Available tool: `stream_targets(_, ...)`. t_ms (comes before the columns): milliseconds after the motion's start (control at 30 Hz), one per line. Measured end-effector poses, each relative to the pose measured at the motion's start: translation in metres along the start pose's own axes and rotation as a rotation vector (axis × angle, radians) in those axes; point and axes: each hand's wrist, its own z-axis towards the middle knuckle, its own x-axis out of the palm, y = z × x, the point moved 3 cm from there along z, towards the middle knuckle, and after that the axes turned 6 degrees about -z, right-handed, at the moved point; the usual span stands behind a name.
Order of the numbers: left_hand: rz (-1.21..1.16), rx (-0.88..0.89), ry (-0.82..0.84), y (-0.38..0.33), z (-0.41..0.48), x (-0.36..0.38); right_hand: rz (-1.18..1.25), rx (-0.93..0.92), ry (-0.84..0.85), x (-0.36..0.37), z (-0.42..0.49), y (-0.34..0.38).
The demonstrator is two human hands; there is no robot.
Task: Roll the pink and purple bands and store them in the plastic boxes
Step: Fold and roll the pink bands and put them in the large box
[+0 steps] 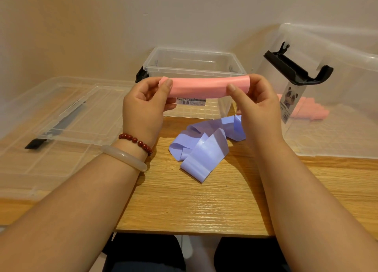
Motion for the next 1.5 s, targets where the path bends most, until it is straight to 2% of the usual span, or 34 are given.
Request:
stream_targets(100, 0.077, 0.051, -0.019, 0.002, 0.002, -0.004, -0.031, -0.032, -0.091, -0.002, 0.003, 0.002)
stream_targets(200, 0.164, 0.086, -0.024, 0.002, 0.005, -0.005, 0.065, 0.024, -0.080, 0.000, 0.003, 0.002)
stream_targets(367, 0.064, -0.017, 0.082, -0.006, -0.001, 0.003, 0.150, 0.129, -0.137, 0.001, 0.003, 0.000)
stream_targets(467, -0.083, -0.054, 0.172, -0.004, -0.003, 0.007, 0.131, 0.178, -0.148, -0.001, 0.005, -0.002)
stream_targets(533, -0.051, -0.031, 0.196, -0.003, -0.001, 0.008, 0.110, 0.182, -0.131, -0.001, 0.005, -0.003)
stream_targets(733, 0.044, 0.017, 0.092, 0.004, 0.007, 0.001, 0.037, 0.101, -0.072, -0.002, 0.004, -0.001)
stream_targets(900, 0.000, -0.003, 0.063, 0.004, 0.007, 0.001, 0.065, 0.055, 0.043, 0.000, 0.003, 0.000)
stream_targets(1233, 0.026, -0.012, 0.149, 0.006, 0.005, 0.002, -0.008, 0.089, -0.058, -0.004, 0.005, -0.007)
stream_targets(1500, 0.149, 0.062, 0.115, 0.008, 0.005, -0.002, -0.049, 0.112, -0.100, -0.003, 0.005, -0.006)
